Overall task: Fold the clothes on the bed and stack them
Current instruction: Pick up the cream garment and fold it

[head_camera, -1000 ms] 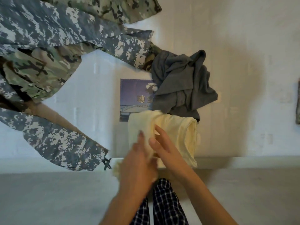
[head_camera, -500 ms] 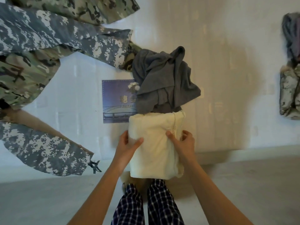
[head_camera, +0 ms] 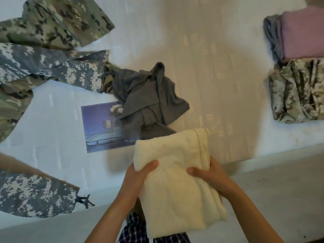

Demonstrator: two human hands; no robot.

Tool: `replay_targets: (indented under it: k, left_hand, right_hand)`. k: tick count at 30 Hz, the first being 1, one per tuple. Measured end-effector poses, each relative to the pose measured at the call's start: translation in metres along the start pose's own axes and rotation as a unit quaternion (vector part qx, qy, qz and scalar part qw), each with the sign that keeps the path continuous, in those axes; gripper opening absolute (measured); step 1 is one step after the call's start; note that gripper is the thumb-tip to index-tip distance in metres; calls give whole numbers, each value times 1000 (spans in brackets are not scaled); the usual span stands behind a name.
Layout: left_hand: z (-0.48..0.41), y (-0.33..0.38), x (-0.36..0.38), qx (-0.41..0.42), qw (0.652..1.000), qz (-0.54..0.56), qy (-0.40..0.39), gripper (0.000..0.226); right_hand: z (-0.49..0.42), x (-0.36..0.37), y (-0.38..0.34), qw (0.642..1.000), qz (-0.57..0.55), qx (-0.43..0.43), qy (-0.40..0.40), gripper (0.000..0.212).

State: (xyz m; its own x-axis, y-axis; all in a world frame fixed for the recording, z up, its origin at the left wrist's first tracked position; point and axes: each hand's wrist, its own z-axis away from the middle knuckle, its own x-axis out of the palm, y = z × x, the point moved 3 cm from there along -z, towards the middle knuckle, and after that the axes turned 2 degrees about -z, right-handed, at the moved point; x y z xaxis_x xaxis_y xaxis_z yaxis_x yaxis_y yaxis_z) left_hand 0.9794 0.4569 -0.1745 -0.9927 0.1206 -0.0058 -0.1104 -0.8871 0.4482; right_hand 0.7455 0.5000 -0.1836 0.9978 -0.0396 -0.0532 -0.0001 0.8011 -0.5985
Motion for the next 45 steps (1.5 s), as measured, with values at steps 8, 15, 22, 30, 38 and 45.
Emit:
replay_targets:
  k: [8,15,22,30,38,45]
  left_hand:
    - [-57,106,128,78,995,-33,-48,74]
    - [-68,122,188,21,974,92,-208,47]
    - [-100,119,230,51,984,25,-167,47]
    - [-111,113,232,439,804,-375,144,74]
    - [-153,118,235,401,589,-700,-48,73]
    - [-99,105,142,422,687,-586,78,59]
  right_hand:
    - [-36,-128,-90,996,33,-34,74,45]
    - [-44,-194,-97,997,13,-28,76,65]
    - [-69,-241,-88,977,119,-30,172,70]
    - [-90,-193,-55,722,493,-132,467,54]
    - [-92,-166,24,792,537,-70,282,67]
    - [-74,-153,-19,798,521,-16,301,59]
